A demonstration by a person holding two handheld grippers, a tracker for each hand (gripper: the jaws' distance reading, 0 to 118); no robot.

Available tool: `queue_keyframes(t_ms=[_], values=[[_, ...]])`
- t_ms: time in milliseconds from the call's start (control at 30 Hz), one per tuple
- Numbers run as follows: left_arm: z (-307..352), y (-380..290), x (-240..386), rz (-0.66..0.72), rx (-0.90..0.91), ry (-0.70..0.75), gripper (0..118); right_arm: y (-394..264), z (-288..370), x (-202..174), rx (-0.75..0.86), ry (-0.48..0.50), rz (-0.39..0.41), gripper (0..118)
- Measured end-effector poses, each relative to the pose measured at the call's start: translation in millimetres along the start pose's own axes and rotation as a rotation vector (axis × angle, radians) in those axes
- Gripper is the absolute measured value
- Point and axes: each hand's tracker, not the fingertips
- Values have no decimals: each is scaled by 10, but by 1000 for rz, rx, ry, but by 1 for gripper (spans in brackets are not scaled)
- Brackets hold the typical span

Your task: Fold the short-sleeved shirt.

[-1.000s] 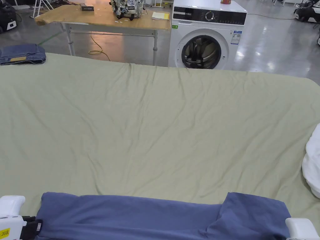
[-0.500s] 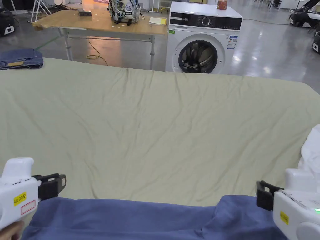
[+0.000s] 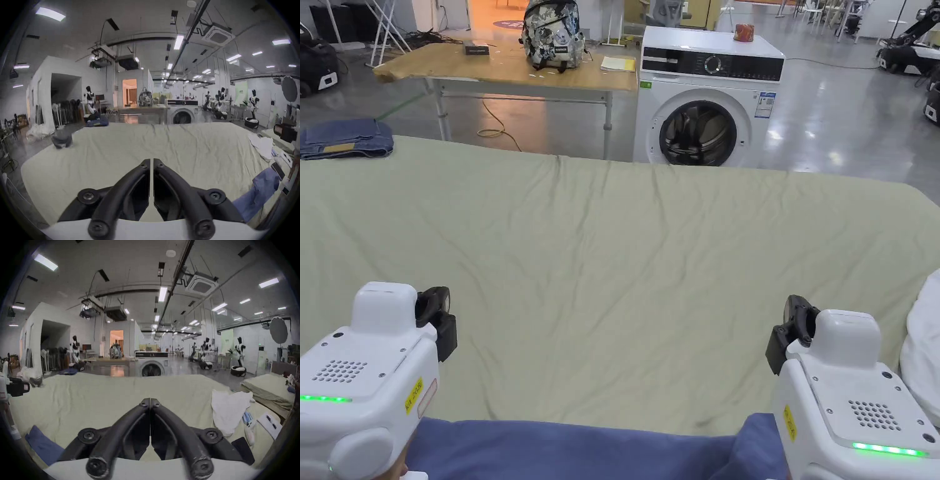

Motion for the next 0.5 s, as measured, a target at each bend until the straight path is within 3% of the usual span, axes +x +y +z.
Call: queue_keyframes(t_ms=[133, 500], values=[[51, 12, -158, -6, -26, -12, 0, 26, -13, -69, 13, 9, 13, 0], [-189, -568, -1671, 250, -587, -282, 0, -7, -29, -153, 21, 46, 86, 0]])
